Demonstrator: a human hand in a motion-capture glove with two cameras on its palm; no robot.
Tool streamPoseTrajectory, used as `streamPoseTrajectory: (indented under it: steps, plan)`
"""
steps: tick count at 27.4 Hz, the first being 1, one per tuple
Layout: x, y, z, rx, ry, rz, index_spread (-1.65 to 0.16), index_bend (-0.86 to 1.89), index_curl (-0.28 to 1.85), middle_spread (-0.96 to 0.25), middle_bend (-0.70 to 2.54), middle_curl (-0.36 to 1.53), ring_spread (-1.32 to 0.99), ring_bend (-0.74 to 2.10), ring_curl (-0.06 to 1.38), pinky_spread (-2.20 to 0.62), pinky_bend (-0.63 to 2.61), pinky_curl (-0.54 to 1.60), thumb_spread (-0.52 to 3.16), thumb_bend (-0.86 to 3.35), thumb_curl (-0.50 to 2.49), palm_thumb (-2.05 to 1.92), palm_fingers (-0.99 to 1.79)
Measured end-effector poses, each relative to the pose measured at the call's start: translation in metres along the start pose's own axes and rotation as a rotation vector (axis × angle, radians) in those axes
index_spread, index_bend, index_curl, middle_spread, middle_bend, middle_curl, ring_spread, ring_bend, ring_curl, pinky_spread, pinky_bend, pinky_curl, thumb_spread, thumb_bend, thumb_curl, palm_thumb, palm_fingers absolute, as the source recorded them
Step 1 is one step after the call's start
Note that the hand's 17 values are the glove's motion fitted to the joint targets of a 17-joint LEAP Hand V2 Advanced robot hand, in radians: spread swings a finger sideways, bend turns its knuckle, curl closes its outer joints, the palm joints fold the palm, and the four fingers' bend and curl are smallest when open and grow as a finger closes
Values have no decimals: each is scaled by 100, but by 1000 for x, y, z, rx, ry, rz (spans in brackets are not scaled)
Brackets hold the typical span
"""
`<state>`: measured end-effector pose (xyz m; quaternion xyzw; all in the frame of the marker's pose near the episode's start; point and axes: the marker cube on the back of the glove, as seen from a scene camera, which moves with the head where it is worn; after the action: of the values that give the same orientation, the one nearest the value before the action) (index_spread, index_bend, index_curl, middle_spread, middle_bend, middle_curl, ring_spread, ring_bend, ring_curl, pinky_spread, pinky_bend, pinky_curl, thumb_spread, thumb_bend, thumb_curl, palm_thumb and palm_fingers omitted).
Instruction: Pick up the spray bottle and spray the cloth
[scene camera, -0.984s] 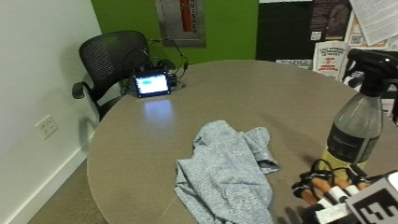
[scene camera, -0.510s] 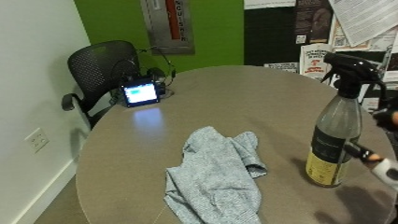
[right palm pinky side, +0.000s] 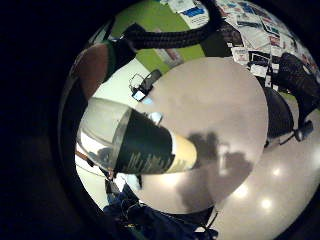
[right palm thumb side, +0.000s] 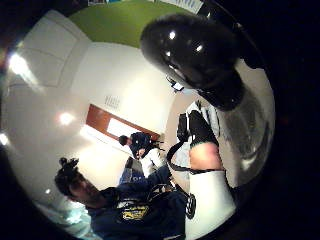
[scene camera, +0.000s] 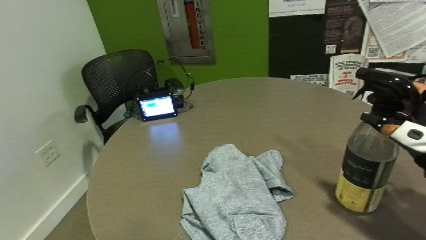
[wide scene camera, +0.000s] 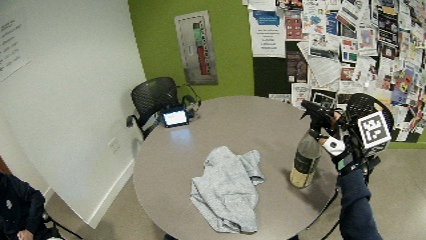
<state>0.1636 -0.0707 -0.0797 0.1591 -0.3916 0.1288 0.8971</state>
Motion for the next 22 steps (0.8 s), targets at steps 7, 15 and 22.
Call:
streamPoseTrajectory:
  steps: [7,15,22]
  plan:
    - [6,-5,11,14,-115,-68,-32,13,27,-18,41,43,-24,52,38,20,16,23,98,3,47,84,92]
    - [23,7,-2,71,-228,-43,-31,17,31,-20,41,45,-26,52,40,4,21,26,82,0,52,93,110]
    - [39,15,-13,52,-291,0,-29,18,35,-20,40,47,-26,52,43,-22,43,34,69,-3,56,96,132]
